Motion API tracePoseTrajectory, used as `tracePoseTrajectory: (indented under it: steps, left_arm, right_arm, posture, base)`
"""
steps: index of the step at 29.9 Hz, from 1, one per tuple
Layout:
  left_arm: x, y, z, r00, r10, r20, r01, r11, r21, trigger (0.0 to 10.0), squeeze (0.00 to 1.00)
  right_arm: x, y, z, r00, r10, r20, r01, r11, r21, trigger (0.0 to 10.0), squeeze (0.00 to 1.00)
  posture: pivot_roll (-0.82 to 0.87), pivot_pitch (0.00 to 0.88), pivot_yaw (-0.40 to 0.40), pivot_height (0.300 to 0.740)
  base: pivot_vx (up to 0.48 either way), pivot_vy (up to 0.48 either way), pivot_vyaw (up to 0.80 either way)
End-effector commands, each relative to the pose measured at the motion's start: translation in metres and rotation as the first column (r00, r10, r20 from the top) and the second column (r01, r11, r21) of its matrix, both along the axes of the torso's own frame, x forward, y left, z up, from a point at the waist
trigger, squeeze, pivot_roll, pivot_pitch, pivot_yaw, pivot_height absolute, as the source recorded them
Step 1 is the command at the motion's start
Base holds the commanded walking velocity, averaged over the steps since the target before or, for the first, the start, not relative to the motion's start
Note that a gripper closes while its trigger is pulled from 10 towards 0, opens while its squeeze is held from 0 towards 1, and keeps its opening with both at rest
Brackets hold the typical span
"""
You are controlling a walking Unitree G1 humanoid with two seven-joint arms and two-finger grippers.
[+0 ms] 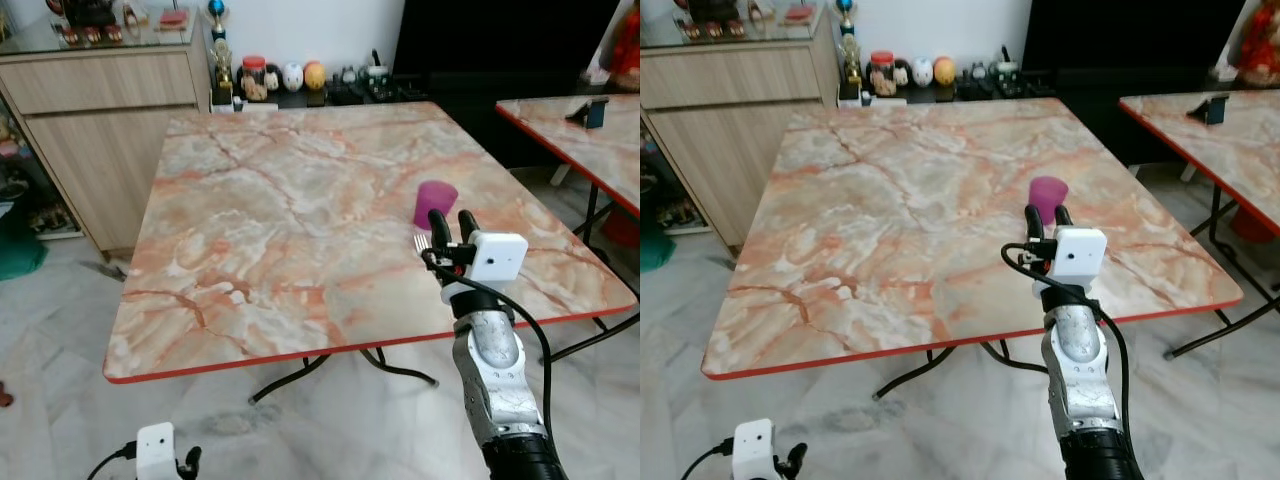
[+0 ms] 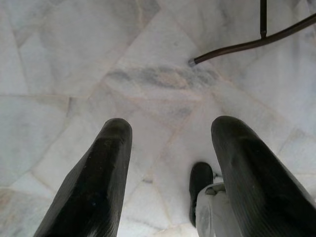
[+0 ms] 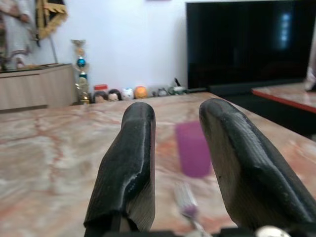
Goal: Setting the table
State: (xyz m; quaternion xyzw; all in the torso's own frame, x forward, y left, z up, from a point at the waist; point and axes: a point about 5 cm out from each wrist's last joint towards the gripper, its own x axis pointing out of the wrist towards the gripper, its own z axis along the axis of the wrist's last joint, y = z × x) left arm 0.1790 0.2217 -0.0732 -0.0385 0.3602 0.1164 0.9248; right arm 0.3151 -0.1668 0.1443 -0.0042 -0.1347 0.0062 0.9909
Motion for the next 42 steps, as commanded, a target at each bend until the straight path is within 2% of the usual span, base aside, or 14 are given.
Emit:
tracePoseTrajectory:
  steps: [1,16,36,42]
  left_arm:
    - [-0.004,0.001,-0.002,1.0,-0.014,-0.023,0.014,1.0,0.005,10.0,0.0]
    - [-0.009,0.001,-0.005,0.999,-0.022,-0.048,0.023,1.0,0.013,10.0,0.0]
    - [-0.013,0.003,-0.007,0.997,-0.008,-0.077,0.009,1.0,0.009,10.0,0.0]
    - [-0.015,0.002,-0.008,0.997,-0.008,-0.08,0.009,1.0,0.004,10.0,0.0]
  right_arm:
    - [0.0,-0.003,0.003,1.0,-0.012,0.007,0.012,1.0,0.006,10.0,0.0]
    - [0.002,0.0,0.004,1.0,-0.006,0.007,0.006,1.0,0.007,10.0,0.0]
    - [0.001,0.003,-0.003,0.999,0.016,-0.044,-0.018,0.999,-0.039,10.0,0.0]
    - [0.002,0.005,-0.006,0.997,0.035,-0.064,-0.037,0.998,-0.042,10.0,0.0]
  posture:
    - [-0.1,0.0,0.013,0.719]
    - [-0.09,0.0,0.011,0.719]
    - [-0.1,0.0,0.007,0.719]
    - [-0.1,0.0,0.005,0.719]
  base:
    - [0.0,0.0,0.0]
    - [0.0,-0.337,0.0]
    - [0.013,0.0,0.0]
    - [0.29,0.0,0.58]
